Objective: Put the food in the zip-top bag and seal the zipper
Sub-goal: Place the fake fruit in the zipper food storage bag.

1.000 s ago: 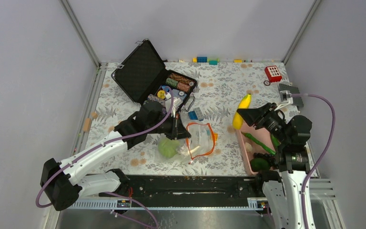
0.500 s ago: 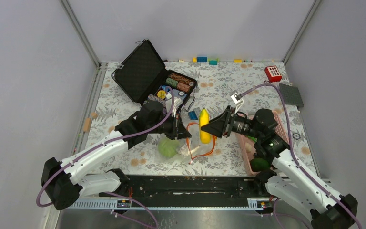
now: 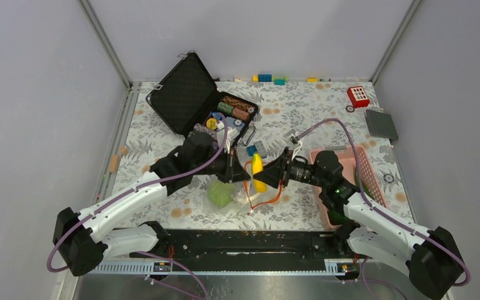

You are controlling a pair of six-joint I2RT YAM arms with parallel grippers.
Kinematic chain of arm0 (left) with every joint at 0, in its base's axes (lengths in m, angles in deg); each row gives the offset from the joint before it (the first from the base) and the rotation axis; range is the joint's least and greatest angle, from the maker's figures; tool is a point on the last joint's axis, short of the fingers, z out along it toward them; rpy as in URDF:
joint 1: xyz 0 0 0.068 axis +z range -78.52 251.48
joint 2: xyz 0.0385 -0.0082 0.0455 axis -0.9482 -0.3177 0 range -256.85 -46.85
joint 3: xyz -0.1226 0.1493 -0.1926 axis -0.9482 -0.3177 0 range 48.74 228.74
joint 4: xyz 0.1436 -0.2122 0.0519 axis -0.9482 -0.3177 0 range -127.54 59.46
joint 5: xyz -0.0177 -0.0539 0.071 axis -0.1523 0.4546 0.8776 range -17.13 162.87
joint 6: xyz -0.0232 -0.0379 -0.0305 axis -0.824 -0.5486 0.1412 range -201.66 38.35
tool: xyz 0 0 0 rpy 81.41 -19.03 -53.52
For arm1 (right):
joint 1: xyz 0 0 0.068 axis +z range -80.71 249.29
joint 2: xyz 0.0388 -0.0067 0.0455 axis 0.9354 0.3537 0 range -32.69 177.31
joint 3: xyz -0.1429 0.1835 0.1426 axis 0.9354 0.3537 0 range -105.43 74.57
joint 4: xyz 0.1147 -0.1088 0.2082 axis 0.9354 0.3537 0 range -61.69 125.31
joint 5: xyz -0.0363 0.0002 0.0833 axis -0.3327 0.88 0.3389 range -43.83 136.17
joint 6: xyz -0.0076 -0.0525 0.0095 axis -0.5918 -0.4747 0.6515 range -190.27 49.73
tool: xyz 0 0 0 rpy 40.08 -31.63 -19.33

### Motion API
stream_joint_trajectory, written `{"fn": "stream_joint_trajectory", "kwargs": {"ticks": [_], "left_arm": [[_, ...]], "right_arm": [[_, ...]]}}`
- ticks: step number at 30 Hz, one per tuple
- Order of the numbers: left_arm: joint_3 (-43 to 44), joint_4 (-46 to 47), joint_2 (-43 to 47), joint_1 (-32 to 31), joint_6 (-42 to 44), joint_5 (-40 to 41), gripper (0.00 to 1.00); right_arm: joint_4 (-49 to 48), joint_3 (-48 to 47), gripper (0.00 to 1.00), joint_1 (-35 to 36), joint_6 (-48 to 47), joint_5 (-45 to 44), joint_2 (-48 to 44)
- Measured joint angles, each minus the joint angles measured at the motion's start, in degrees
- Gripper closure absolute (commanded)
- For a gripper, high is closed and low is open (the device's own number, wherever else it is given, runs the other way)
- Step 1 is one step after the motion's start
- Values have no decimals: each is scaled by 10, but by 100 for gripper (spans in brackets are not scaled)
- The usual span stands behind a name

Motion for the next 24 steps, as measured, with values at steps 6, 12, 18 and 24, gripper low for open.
{"fn": "stream_joint_trajectory", "kwargs": {"ticks": [6,12,18,24], "left_arm": [[0,-10,8,5,0,0,100],[0,-26,20,12,0,3,100],[-1,-27,38,13,2,10,100],[-6,-16,45,7,0,8,100]], "right_arm": [[-75,23,74,25,-41,2,46],[-123,23,72,35,-85,9,72],[-159,23,61,39,-118,11,80],[-132,21,35,46,-146,-12,78]]}}
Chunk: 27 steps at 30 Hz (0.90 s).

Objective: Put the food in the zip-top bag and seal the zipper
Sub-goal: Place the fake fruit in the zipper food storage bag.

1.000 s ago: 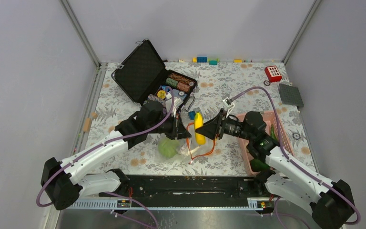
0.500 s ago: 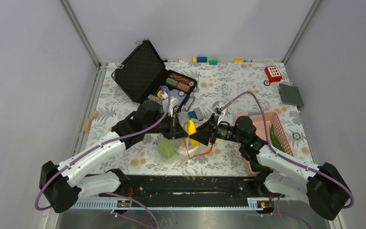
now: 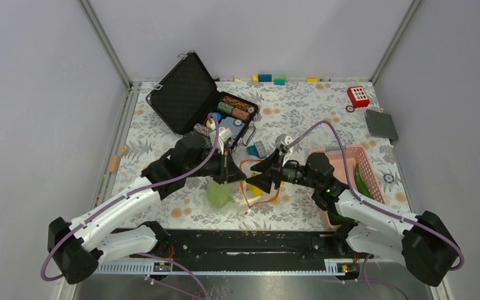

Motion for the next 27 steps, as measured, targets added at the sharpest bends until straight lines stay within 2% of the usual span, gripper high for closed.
{"fn": "stream_joint_trajectory", "kwargs": {"ticks": [8,10,12,14,15,20,24,27], "left_arm": [[-2,7,4,-2,0,1,100],[-2,8,4,-2,0,1,100],[-2,10,5,-2,0,1,100],[-2,9,7,-2,0,1,100],[-2,10,8,-2,0,1,100],[-2,12,8,-2,0,1,100],[-2,12,7,-2,0,1,100],[-2,12,7,-2,0,1,100]], "right_arm": [[66,-12,32,5,-10,-31,-17],[87,-16,28,5,-10,-39,-21],[115,-23,20,5,-8,-52,-28],[154,-36,2,5,-3,-66,-40],[172,-43,1,5,2,-74,-49],[273,-88,0,5,21,-106,-100],[404,-135,0,6,46,-205,-135],[508,-167,0,6,66,-311,-160]]}}
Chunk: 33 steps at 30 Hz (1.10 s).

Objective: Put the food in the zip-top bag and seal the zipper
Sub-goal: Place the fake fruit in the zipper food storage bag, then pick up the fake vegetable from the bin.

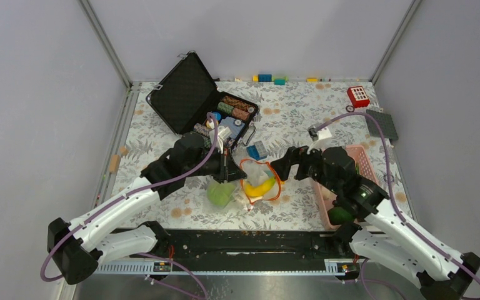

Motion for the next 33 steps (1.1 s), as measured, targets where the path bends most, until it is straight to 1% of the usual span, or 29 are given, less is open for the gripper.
{"fn": "stream_joint_trajectory", "kwargs": {"ticks": [2,4,6,9,11,14,17,21,26,30,33], "left_arm": [[0,0,-1,0,0,0,100],[0,1,-4,0,0,0,100],[0,1,-8,0,0,-2,100],[0,2,-14,0,0,-3,100],[0,2,-16,0,0,-4,100],[0,3,-16,0,0,-4,100],[0,3,-16,0,0,-4,100],[0,4,-17,0,0,-5,100],[0,4,-28,0,0,-12,100],[0,4,-30,2,0,-15,100],[0,6,-30,3,0,-17,100]], "right_arm": [[58,-11,0,-2,12,-65,-23],[110,-20,0,-15,28,-109,-39],[174,-35,0,-58,54,-139,-44],[251,-49,0,-160,101,-157,-40],[291,-50,0,-209,129,-161,-33],[354,-50,0,-265,166,-163,-14],[398,-47,0,-304,192,-157,2],[422,-17,0,-337,235,-144,-6],[424,55,0,-354,306,-119,-23],[404,87,0,-363,356,-111,-11],[368,111,0,-369,391,-113,-2]]}}
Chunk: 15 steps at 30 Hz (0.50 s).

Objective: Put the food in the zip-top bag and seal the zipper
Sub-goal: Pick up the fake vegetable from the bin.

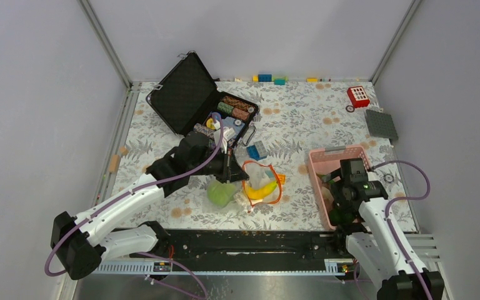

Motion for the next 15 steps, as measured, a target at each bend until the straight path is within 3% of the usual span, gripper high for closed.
{"fn": "stream_joint_trajectory", "kwargs": {"ticks": [15], "left_arm": [[0,2,-4,4,2,-3,100]], "right_arm": [[-96,21,0,-18,87,-102,81]]}}
